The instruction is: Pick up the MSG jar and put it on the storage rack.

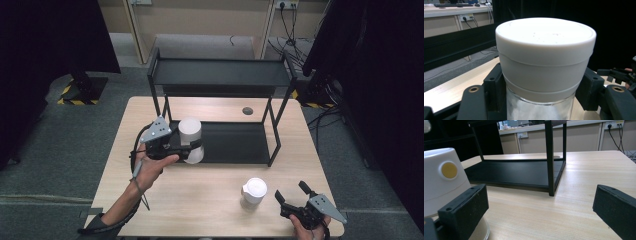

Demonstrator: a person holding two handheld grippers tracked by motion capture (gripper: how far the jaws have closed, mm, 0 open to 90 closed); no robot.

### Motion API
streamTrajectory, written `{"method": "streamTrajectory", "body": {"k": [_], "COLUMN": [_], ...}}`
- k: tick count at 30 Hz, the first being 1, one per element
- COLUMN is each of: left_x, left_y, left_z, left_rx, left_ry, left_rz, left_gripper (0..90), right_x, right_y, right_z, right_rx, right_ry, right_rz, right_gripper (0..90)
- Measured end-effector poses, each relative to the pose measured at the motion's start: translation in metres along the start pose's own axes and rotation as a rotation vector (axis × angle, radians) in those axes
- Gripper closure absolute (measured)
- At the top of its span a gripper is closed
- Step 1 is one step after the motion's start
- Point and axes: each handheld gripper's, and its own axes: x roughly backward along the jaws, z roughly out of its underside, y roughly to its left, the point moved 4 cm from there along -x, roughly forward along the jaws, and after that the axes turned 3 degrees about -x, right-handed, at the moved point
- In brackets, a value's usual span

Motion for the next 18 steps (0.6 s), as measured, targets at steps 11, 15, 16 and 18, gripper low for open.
{"method": "streamTrajectory", "body": {"k": [11,15,16,18], "left_x": [0.005,0.006,0.006,0.006], "left_y": [0.004,0.005,0.006,0.005], "left_z": [-0.034,-0.044,-0.047,-0.052], "left_rx": [-0.032,-0.029,-0.025,-0.029], "left_ry": [0.014,0.009,0.006,0.004], "left_rz": [-0.004,0.004,0.007,0.008], "left_gripper": [35.1,35.1,35.1,35.1], "right_x": [0.000,0.000,0.000,0.000], "right_y": [0.000,0.000,0.000,0.000], "right_z": [0.000,0.000,0.000,0.000], "right_rx": [-0.002,-0.002,-0.002,-0.001], "right_ry": [0.001,0.002,0.002,0.001], "right_rz": [0.000,-0.001,-0.001,-0.002], "right_gripper": [0.4,0.4,0.4,0.4]}}
